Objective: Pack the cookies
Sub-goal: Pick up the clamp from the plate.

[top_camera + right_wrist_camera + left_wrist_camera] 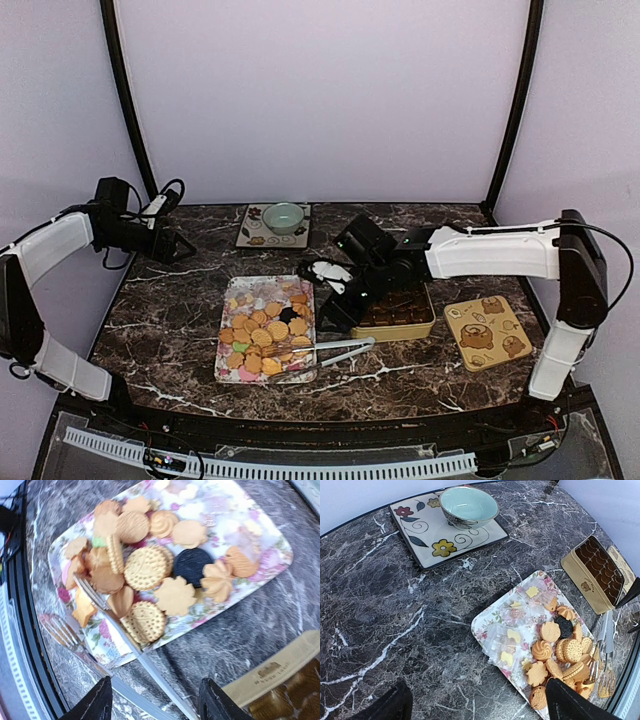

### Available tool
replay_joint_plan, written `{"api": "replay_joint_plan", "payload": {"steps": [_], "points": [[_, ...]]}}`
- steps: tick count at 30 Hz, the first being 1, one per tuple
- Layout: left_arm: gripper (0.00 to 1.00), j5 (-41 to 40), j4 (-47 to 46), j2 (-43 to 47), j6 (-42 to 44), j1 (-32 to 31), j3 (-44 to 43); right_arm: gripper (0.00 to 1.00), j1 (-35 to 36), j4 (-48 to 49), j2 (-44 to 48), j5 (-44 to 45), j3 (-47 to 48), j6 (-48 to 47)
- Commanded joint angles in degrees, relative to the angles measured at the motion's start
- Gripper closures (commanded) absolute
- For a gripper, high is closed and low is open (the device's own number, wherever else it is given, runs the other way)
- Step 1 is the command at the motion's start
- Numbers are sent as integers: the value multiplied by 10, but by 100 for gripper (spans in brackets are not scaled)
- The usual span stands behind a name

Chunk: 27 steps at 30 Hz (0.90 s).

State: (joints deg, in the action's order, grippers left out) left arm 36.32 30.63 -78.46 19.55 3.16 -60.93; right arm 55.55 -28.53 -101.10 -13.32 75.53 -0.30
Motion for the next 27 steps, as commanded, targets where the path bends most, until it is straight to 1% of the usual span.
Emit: {"api": "replay_joint_plan", "payload": {"steps": [1, 5, 10, 14, 18, 22, 27], "points": [[5, 16, 29, 21, 18, 2, -9, 42, 14, -28, -37, -45, 35, -93], [5, 18, 38, 20, 22, 2, -13, 45, 22, -43, -74, -38, 48, -127], [5, 17, 51, 19, 32, 3, -21, 48, 33, -55, -106, 11, 53, -164], [5, 17, 55, 19, 34, 3, -24, 51, 37, -43, -113, 45, 43, -185], [5, 19, 60, 17, 37, 3, -27, 56, 42, -36, -116, 59, 39, -195], [5, 20, 63, 16, 39, 2, -31, 63, 53, -28, -120, 78, 30, -203], [5, 21, 65, 15, 41, 2, -37, 77, 74, -26, -116, 110, 16, -212]]}}
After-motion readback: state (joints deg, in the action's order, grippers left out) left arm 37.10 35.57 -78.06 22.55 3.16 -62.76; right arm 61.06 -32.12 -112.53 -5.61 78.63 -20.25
